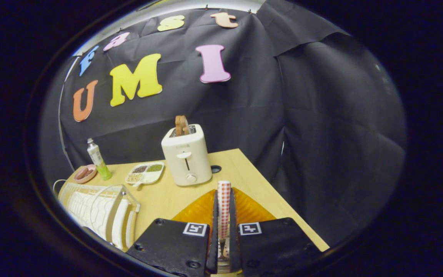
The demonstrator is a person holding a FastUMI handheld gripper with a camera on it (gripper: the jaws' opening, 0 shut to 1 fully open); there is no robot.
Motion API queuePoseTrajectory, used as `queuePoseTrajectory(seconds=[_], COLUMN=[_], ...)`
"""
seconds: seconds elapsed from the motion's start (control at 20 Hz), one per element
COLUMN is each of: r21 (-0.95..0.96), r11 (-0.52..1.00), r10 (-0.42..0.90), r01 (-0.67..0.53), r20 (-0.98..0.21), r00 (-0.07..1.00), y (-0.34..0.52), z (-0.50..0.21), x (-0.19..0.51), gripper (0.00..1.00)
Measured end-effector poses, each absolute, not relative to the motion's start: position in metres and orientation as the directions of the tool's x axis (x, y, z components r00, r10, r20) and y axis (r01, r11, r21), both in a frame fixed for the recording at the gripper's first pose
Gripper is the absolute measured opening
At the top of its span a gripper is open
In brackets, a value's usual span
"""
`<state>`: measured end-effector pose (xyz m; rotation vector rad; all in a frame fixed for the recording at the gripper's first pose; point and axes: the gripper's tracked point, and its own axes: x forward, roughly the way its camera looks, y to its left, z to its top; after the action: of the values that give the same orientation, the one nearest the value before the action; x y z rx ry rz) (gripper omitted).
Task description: Take the plate from the dish rack, then take the spoon from the basket and place it into the plate.
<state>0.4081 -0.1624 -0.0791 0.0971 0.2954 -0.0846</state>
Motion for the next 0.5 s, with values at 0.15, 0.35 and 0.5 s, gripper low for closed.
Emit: queuePoseTrajectory(seconds=[0.15,0.35,0.5], r21=[0.081,0.116,0.119], r11=[0.989,0.988,0.991], r10=[-0.107,-0.097,-0.066], r01=[0.122,0.106,0.068], r20=[-0.169,-0.083,-0.021], r00=[0.980,0.992,0.998], y=[-0.159,-0.134,-0.104], z=[-0.032,0.018,0.052], x=[0.386,0.344,0.306], gripper=[0.17,0.17,0.17])
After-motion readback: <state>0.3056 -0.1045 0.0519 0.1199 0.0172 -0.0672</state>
